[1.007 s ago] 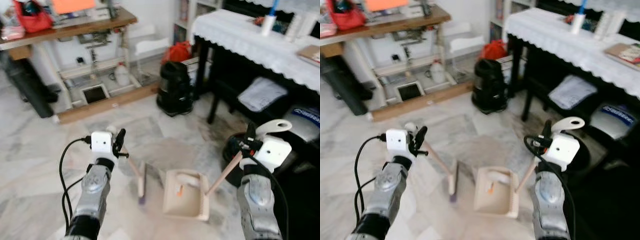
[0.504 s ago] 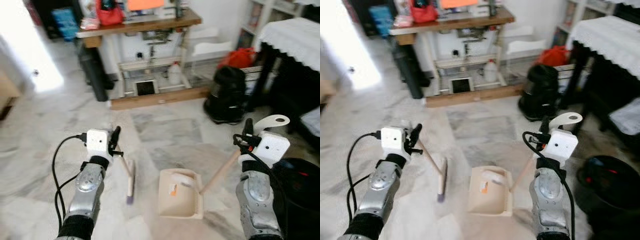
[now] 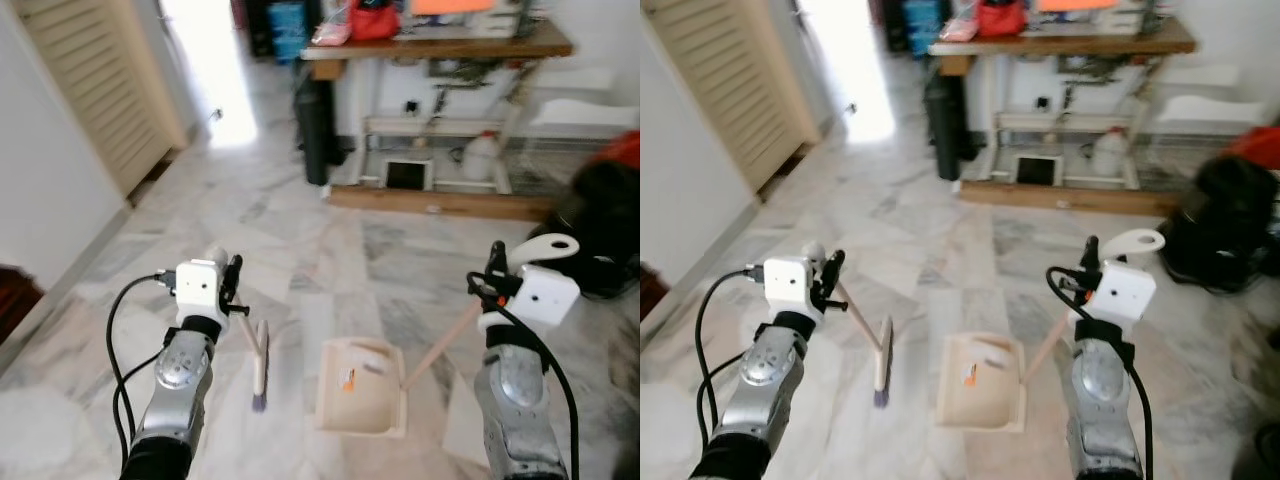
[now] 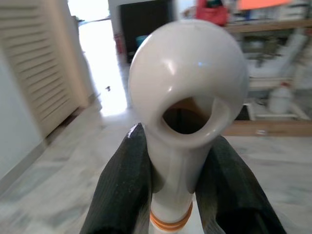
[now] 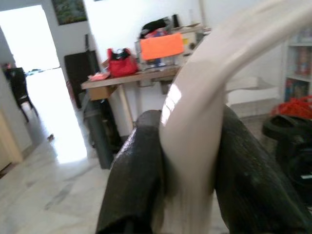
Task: Sweep floor
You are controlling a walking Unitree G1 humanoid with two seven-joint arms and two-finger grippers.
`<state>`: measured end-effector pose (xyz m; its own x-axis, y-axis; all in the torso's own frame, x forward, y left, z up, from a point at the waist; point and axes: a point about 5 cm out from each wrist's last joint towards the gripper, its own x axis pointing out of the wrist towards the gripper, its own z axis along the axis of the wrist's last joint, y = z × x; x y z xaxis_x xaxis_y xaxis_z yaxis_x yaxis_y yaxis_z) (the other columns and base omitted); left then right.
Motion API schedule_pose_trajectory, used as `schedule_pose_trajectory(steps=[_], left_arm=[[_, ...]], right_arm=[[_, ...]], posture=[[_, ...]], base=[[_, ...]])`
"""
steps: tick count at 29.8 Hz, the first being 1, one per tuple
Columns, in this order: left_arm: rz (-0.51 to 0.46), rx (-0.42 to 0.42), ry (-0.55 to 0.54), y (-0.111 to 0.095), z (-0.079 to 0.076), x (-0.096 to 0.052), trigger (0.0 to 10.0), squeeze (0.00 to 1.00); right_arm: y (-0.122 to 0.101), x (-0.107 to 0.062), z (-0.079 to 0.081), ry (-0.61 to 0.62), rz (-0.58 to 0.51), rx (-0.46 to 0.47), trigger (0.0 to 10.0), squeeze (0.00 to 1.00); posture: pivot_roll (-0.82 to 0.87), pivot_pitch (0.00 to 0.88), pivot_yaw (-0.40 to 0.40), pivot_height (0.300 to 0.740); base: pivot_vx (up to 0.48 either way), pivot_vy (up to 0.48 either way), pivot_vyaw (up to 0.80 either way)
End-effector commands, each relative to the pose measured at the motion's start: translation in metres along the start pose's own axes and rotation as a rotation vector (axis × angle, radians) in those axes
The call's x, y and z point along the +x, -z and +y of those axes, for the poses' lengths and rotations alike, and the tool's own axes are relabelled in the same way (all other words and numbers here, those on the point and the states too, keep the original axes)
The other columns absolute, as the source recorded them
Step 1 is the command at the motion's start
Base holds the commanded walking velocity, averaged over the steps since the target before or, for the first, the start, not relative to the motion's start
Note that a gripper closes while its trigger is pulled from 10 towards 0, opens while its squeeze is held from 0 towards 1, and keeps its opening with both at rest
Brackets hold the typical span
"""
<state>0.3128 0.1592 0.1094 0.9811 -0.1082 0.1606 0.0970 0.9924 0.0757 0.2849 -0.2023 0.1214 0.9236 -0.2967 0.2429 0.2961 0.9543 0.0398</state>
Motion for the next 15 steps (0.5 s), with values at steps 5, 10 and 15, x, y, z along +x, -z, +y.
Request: schedule_pose_trajectory(steps=[5, 10, 15], left_arm=[[-0.039, 0.040, -0.052, -0.0105, 0.0133, -0.0015, 10.0, 0.00], [-0.037, 0.045, -0.061, -0.0107, 0.0147, -0.0029, 10.0, 0.00], [-0.038, 0.041, -0.061, -0.0113, 0.0151, -0.0031, 10.0, 0.00]], right_arm=[[-0.0145, 0.0045, 0.0087, -0.013, -0.055, 0.043, 10.0, 0.00], [-0.0145, 0.0045, 0.0107, -0.017, -0.054, 0.050, 10.0, 0.00], [-0.0146, 0.0044, 0.0110, -0.017, -0.053, 0.051, 10.0, 0.00]], posture=[[-0.04, 0.048, 0.050, 0.740], [-0.03, 0.053, 0.051, 0.740], [-0.03, 0.056, 0.053, 0.740]], base=[[0.000, 0.000, 0.80], [0.000, 0.000, 0.80], [0.000, 0.000, 0.80]])
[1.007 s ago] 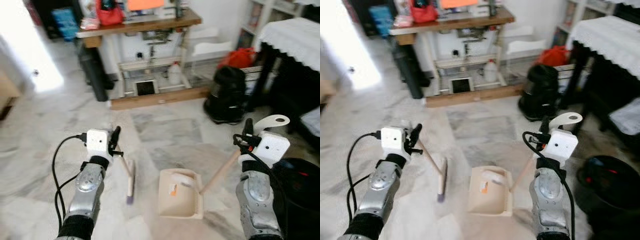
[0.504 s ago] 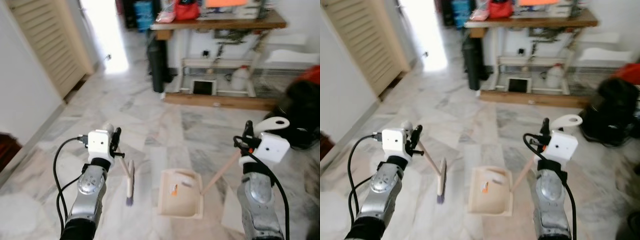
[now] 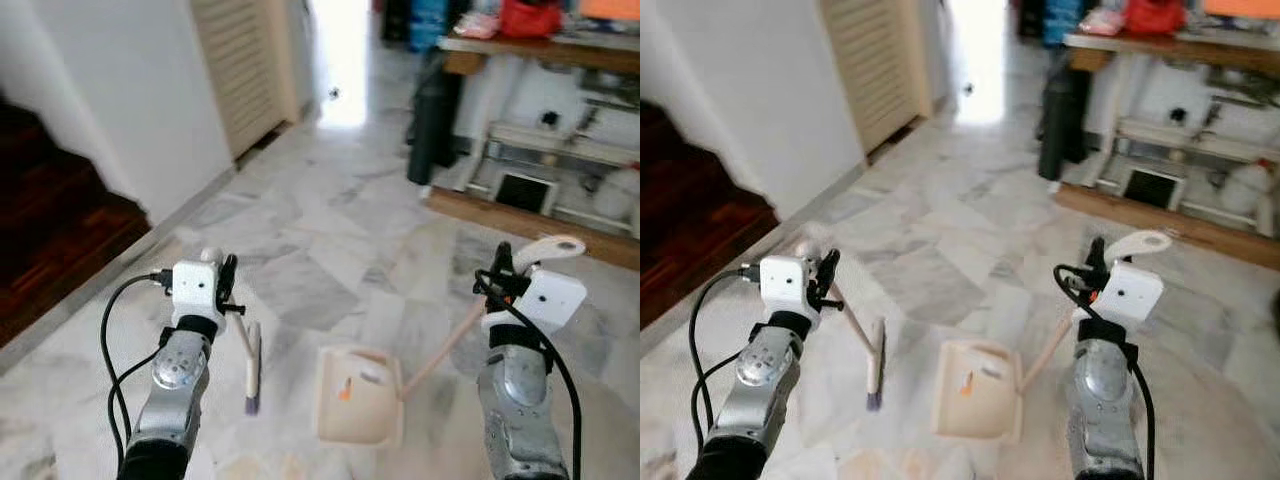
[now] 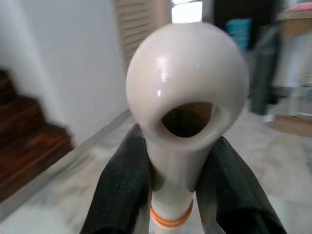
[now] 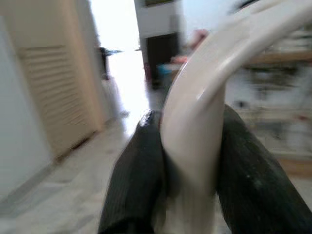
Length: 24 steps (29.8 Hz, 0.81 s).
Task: Sweep floor
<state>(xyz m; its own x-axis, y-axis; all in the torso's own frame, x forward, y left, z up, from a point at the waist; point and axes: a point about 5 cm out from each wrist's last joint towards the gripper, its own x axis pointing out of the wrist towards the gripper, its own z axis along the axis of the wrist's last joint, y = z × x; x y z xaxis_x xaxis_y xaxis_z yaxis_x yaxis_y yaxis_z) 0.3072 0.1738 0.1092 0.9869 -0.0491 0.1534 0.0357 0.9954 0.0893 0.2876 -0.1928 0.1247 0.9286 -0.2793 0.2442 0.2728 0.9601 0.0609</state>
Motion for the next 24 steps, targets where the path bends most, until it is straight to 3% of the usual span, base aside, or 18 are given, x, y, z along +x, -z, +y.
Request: schedule_pose_trajectory(steps=[1, 24], left_arm=[[-0.053, 0.017, -0.004, -0.0120, 0.0019, 0.0040, 10.0, 0.00], [-0.040, 0.019, -0.024, -0.0131, 0.0027, 0.0002, 10.0, 0.00]], right_arm=[[-0.0121, 0.0040, 0.0015, 0.002, -0.054, 0.023, 10.0, 0.00], [-0.0115, 0.0026, 0.0002, 0.005, -0.040, 0.038, 10.0, 0.00]], posture=[[-0.03, 0.057, 0.054, 0.740], [-0.03, 0.086, 0.058, 0.740]], base=[[0.000, 0.000, 0.80], [0.000, 0.000, 0.78]])
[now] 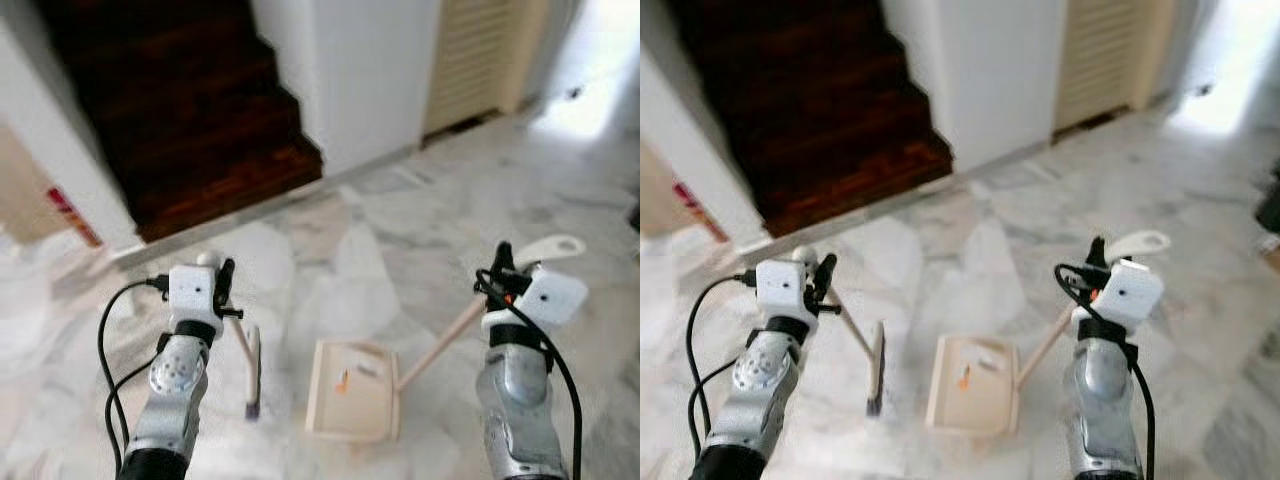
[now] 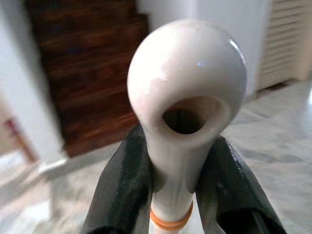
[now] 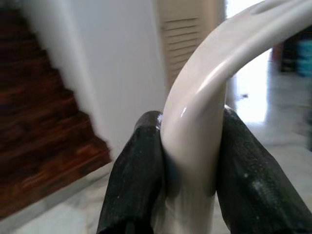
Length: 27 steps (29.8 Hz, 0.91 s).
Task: Sweep floor
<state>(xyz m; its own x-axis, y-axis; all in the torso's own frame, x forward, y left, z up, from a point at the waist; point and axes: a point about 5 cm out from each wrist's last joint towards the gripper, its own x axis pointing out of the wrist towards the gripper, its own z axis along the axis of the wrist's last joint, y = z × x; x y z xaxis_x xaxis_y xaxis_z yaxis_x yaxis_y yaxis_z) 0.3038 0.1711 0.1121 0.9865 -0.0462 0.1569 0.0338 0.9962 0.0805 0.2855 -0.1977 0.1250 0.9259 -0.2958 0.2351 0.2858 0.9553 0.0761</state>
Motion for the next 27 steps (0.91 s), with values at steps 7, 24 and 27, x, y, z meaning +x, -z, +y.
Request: schedule_pose_trajectory(steps=[7, 24, 27], left_arm=[[-0.021, 0.023, -0.024, -0.0083, 0.0067, 0.0037, 10.0, 0.00], [-0.013, 0.016, -0.033, -0.0083, 0.0082, 0.0053, 10.0, 0.00], [-0.014, 0.016, -0.025, -0.0085, 0.0074, 0.0060, 10.0, 0.00]], right_arm=[[-0.0096, 0.0031, 0.0066, -0.011, -0.037, 0.050, 10.0, 0.00], [-0.0070, 0.0039, 0.0030, -0.001, -0.015, 0.072, 10.0, 0.00], [-0.0075, 0.0049, 0.0022, 0.003, -0.015, 0.077, 10.0, 0.00]], posture=[[-0.03, 0.082, 0.063, 0.740], [-0.03, 0.070, 0.066, 0.740], [-0.03, 0.064, 0.066, 0.740]], base=[[0.000, 0.000, 0.00], [0.000, 0.113, 0.00], [0.000, 0.261, 0.00]])
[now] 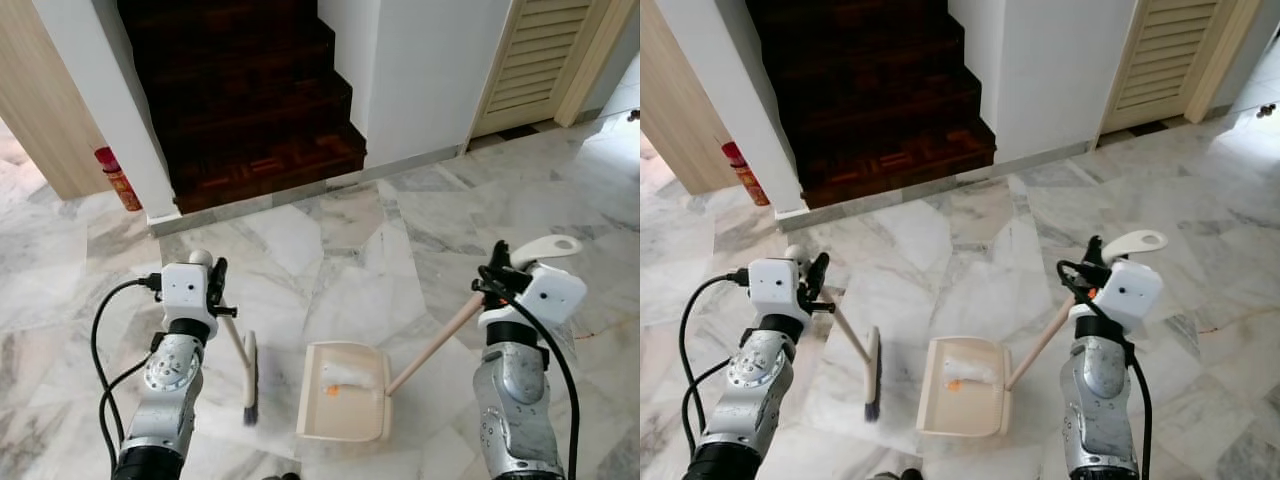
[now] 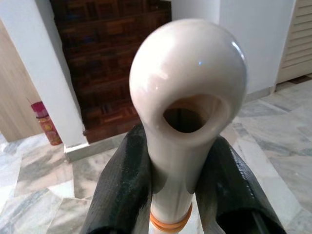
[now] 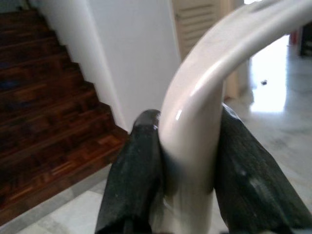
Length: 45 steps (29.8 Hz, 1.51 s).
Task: Sweep floor
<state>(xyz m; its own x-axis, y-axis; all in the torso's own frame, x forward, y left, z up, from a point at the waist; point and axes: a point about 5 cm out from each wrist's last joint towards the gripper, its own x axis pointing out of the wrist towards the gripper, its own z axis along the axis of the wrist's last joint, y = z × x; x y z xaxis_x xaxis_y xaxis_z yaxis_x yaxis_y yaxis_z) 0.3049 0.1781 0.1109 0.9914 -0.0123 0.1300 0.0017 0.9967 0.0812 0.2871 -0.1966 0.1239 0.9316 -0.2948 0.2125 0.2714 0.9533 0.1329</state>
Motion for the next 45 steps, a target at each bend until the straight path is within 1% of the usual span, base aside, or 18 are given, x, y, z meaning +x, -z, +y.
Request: schedule_pose_trajectory(steps=[1, 3, 18, 29, 45], left_arm=[[-0.044, 0.010, 0.006, -0.0105, 0.0002, 0.0051, 10.0, 0.00], [-0.045, 0.009, 0.009, -0.0108, -0.0004, 0.0054, 10.0, 0.00], [-0.048, 0.004, 0.013, -0.0111, -0.0013, 0.0073, 10.0, 0.00], [-0.050, 0.007, 0.009, -0.0122, 0.0005, 0.0077, 10.0, 0.00], [-0.051, 0.004, 0.009, -0.0131, -0.0008, 0.0070, 10.0, 0.00]], right_arm=[[-0.0089, 0.0039, 0.0014, 0.002, -0.038, 0.020, 10.0, 0.00], [-0.0084, 0.0040, 0.0024, 0.006, -0.035, 0.041, 10.0, 0.00], [-0.0076, 0.0049, 0.0040, -0.004, -0.032, 0.038, 10.0, 0.00], [-0.0083, 0.0057, 0.0042, -0.001, -0.036, 0.046, 10.0, 0.00], [-0.0091, 0.0061, 0.0039, -0.005, -0.033, 0.056, 10.0, 0.00]], posture=[[-0.03, 0.064, 0.066, 0.740], [-0.03, 0.057, 0.067, 0.740], [-0.03, 0.038, 0.066, 0.740], [-0.02, 0.051, 0.069, 0.740], [-0.02, 0.077, 0.067, 0.740]], base=[[0.000, 0.292, 0.00], [0.000, 0.296, 0.00], [0.000, 0.303, 0.00], [0.000, 0.325, 0.00], [0.000, 0.379, 0.00]])
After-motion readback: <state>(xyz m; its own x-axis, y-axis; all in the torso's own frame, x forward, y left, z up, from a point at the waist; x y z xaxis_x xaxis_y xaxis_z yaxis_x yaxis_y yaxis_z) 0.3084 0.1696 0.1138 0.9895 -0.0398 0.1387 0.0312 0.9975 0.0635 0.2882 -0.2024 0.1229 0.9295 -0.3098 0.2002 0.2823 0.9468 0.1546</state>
